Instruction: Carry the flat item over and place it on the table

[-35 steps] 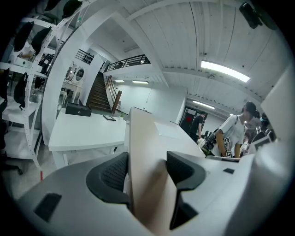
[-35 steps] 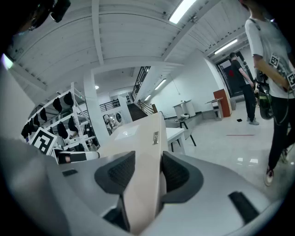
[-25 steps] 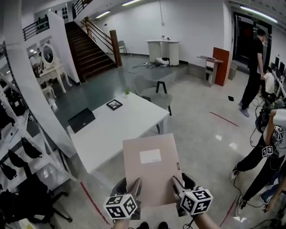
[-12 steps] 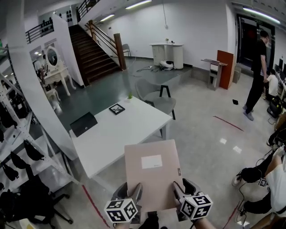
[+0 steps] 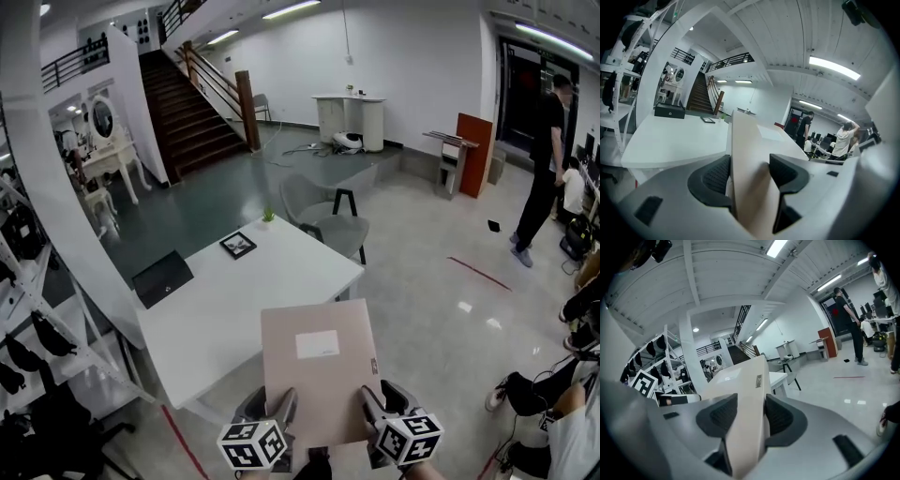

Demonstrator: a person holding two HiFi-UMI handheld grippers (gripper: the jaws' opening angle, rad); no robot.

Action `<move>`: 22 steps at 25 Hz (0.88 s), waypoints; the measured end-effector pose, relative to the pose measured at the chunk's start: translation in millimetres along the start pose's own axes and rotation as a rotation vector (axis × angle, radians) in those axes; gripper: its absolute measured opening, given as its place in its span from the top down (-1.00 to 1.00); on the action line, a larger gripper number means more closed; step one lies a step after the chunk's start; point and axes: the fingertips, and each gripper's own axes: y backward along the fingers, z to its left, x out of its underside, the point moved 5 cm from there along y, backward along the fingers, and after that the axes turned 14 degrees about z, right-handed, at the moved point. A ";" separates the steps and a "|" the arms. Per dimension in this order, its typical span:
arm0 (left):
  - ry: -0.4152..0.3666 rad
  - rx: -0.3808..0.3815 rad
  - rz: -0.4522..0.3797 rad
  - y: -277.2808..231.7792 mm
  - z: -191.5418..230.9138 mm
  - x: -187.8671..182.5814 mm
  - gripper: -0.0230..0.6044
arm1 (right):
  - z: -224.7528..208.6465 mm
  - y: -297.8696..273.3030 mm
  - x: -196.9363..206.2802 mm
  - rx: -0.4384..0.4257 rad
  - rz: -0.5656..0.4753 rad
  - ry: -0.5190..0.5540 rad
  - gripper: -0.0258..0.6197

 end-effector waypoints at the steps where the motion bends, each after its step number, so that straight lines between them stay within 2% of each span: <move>1: 0.000 -0.001 -0.002 -9.2 5.9 -10.2 0.08 | -1.4 -12.0 -9.3 0.001 -0.001 0.003 0.35; 12: 0.019 -0.024 -0.018 -87.9 80.6 -111.5 0.08 | 0.8 -141.0 -96.4 -0.018 0.010 0.023 0.35; 22: 0.079 -0.100 -0.045 -106.5 131.7 -143.7 0.09 | 19.1 -214.5 -129.8 -0.086 0.055 0.065 0.35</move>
